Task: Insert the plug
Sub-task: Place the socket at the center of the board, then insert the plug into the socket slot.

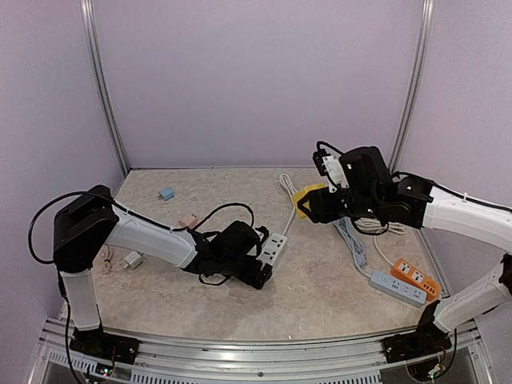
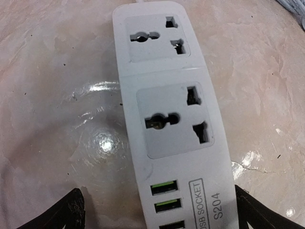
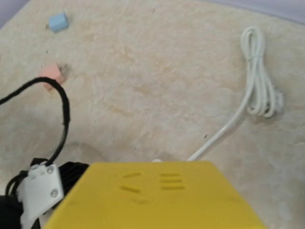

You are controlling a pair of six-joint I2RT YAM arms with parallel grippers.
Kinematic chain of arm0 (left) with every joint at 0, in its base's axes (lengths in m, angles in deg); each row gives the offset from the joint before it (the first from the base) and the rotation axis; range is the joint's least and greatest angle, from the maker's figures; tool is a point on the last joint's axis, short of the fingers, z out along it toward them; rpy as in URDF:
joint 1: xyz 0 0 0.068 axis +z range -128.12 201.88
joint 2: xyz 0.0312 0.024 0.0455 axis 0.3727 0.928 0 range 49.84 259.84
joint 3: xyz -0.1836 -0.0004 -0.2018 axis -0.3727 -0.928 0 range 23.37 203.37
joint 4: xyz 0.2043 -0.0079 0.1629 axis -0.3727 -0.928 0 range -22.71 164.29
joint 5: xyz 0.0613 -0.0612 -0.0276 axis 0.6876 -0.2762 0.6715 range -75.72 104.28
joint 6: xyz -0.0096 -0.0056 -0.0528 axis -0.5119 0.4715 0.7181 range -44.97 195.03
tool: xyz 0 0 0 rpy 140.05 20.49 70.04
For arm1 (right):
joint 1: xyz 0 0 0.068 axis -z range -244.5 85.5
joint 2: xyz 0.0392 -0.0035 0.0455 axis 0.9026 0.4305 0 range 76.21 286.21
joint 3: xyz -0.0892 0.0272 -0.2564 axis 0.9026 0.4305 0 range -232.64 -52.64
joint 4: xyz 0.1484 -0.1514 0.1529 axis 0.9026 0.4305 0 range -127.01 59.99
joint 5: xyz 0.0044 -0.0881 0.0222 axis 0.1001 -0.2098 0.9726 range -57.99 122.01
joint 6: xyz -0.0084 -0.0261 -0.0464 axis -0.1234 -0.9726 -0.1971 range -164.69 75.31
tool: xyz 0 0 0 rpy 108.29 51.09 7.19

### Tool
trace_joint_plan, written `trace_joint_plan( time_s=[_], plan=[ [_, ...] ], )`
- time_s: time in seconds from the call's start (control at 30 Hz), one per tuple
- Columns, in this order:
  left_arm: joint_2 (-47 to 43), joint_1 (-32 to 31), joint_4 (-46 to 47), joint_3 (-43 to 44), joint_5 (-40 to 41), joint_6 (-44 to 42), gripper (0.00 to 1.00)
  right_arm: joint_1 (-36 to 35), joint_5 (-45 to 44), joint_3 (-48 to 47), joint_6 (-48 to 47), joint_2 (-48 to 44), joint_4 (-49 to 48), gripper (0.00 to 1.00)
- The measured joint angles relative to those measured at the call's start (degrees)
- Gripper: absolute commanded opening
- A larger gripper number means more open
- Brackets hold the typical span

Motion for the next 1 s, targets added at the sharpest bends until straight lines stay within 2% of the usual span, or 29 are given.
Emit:
trace_joint_plan(
  time_s=[0.37,0.57,0.73,1.0],
  plan=[
    [-6.4,-1.31,14.1,-14.4,4.15,0.83,0.94,2.08,8.94,-5.05,-2.34,9.97,2.54,0.0],
    [-6.69,-1.36,21.07,-16.37,5.51,-0.35,0.92,2.95,12.92,-8.92,-3.78,15.52,2.93,0.0],
    [-6.64,-1.36,25.92,-16.65,5.81,-1.42,0.86,3.04,15.96,-11.45,-4.66,20.22,3.39,0.0],
    [-6.21,-1.36,30.32,-18.73,5.92,-2.21,0.91,3.08,19.19,-15.41,-6.49,25.16,6.14,0.0]
  ],
)
